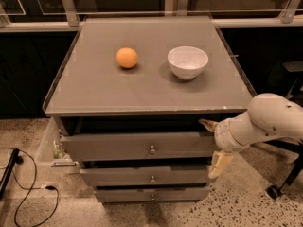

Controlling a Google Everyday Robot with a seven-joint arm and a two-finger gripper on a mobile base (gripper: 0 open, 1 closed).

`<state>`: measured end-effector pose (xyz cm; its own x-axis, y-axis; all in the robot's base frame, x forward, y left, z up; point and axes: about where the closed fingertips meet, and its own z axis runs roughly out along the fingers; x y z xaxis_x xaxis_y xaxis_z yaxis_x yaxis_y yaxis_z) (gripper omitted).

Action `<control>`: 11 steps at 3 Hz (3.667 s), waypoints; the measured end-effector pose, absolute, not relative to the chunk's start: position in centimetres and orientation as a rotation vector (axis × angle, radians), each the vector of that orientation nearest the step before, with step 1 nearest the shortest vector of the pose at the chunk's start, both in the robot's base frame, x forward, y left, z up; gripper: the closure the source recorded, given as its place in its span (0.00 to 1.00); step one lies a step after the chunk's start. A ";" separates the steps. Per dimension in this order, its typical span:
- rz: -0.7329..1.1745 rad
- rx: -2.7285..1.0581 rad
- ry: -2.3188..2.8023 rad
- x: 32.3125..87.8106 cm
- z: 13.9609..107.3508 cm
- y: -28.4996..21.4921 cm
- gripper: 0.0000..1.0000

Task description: Open top drawer

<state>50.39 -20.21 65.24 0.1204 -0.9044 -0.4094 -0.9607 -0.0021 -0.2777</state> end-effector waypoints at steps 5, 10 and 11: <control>0.207 -1.918 1.768 50.8 63.7 -18.9 0.47; 0.239 -1.927 1.782 48.6 65.0 -19.8 0.44; 0.310 -1.925 1.740 46.3 64.3 -20.2 0.21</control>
Offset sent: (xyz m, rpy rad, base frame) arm 0.0120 0.0186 -0.0244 0.0616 -0.0002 0.0184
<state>46.27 -20.16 64.35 0.1475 -0.8544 -0.4983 -0.9738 -0.0375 -0.2241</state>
